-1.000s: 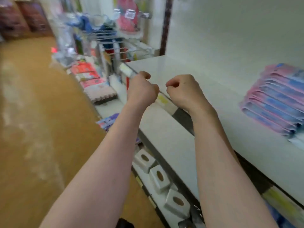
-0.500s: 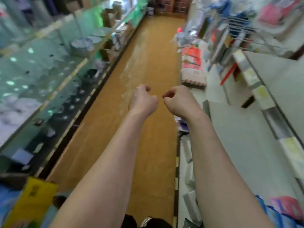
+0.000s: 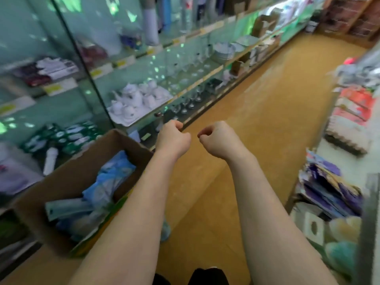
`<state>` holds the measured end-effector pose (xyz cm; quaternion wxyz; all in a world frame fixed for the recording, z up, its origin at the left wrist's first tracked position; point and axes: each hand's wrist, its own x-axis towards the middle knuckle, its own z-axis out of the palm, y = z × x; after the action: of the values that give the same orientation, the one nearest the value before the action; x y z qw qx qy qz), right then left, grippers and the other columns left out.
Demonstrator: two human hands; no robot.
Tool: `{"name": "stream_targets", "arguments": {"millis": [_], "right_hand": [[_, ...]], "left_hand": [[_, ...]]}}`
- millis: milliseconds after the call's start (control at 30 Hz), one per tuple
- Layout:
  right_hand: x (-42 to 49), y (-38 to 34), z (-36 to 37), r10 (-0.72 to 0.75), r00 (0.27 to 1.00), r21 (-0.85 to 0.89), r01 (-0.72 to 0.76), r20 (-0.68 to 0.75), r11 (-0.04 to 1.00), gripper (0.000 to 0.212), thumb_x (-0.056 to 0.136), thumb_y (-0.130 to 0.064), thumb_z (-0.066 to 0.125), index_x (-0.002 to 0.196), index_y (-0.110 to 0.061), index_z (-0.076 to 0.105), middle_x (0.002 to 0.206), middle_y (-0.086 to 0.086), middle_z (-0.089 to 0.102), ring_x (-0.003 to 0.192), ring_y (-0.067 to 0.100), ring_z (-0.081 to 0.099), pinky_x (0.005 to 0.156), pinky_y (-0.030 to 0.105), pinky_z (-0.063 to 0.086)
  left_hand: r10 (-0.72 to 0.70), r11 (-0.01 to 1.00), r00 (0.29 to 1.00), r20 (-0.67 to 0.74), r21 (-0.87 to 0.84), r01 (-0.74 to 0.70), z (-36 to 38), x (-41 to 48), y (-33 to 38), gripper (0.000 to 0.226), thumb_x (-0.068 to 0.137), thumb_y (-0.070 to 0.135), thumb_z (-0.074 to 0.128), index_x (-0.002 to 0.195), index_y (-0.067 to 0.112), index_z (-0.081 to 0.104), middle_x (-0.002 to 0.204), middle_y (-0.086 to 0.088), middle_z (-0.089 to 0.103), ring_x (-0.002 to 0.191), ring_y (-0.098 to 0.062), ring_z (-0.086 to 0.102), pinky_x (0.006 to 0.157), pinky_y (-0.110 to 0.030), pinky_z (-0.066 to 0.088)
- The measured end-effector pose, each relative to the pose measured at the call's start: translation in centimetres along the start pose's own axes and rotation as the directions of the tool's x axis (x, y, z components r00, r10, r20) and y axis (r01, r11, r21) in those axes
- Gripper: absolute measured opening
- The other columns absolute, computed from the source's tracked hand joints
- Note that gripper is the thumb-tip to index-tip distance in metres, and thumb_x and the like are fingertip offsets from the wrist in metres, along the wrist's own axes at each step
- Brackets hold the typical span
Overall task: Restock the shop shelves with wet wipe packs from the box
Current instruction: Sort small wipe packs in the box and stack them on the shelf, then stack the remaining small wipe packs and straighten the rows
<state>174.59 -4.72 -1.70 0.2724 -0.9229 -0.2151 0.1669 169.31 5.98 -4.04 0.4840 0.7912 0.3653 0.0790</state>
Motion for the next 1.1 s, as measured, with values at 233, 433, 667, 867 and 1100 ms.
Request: {"name": "stream_targets", "arguments": {"millis": [233, 433, 667, 867, 1100], "right_hand": [[-0.5, -9.0, 9.8, -0.077, 0.978, -0.009, 0.08, 0.194, 0.997, 0.024, 0.09, -0.016, 0.05, 0.101, -0.016, 0.07, 0.096, 0.007, 0.067, 0.084, 0.024, 0.062, 0.067, 0.033, 0.052], [0.2, -13.8, 17.3, -0.091, 0.93, -0.006, 0.1, 0.357, 0.995, 0.024, 0.091, -0.014, 0.049, 0.098, -0.009, 0.072, 0.1, 0.01, 0.068, 0.091, 0.027, 0.063, 0.082, 0.041, 0.054], [4.1, -14.5, 26.4, -0.026, 0.849, -0.061, 0.068, 0.528, 0.996, 0.021, 0.093, -0.014, 0.052, 0.102, -0.008, 0.069, 0.098, 0.008, 0.067, 0.096, 0.025, 0.063, 0.087, 0.041, 0.054], [7.5, -12.3, 35.1, 0.023, 0.741, -0.146, 0.102, 0.671, 0.984, 0.02, 0.091, -0.011, 0.049, 0.074, -0.007, 0.059, 0.075, 0.008, 0.058, 0.067, 0.019, 0.053, 0.06, 0.026, 0.04], [11.1, -9.4, 44.5, 0.146, 0.589, -0.262, 0.116, 0.795, 0.958, 0.033, 0.092, -0.012, 0.052, 0.125, -0.006, 0.054, 0.125, 0.013, 0.056, 0.115, 0.027, 0.054, 0.096, 0.035, 0.047]], "left_hand": [[-0.157, 0.987, 0.984, -0.081, -0.059, 0.152, -10.0, 0.7, -9.8, 0.039, 0.088, 0.015, 0.06, 0.126, 0.016, 0.055, 0.122, -0.005, 0.058, 0.108, -0.025, 0.057, 0.092, -0.037, 0.05], [-0.407, 0.91, 0.903, -0.139, -0.152, 0.386, -17.4, 1.5, -19.6, 0.036, 0.085, 0.014, 0.061, 0.121, 0.015, 0.058, 0.118, -0.014, 0.062, 0.109, -0.034, 0.06, 0.093, -0.045, 0.051], [-0.684, 0.722, 0.706, -0.183, -0.312, 0.618, -19.2, 1.4, -30.0, 0.016, 0.087, 0.007, 0.057, 0.099, 0.018, 0.06, 0.103, -0.013, 0.057, 0.092, -0.031, 0.059, 0.076, -0.035, 0.049], [-0.814, 0.566, 0.572, -0.105, -0.363, 0.74, -16.9, 2.8, -36.5, 0.031, 0.091, 0.02, 0.062, 0.121, 0.015, 0.054, 0.118, -0.009, 0.054, 0.102, -0.027, 0.054, 0.085, -0.037, 0.049], [-0.793, 0.606, 0.608, -0.033, -0.127, 0.785, -12.6, 4.6, -42.5, 0.039, 0.097, 0.017, 0.049, 0.135, 0.023, 0.046, 0.124, -0.007, 0.052, 0.1, -0.02, 0.054, 0.072, -0.028, 0.046]]}}
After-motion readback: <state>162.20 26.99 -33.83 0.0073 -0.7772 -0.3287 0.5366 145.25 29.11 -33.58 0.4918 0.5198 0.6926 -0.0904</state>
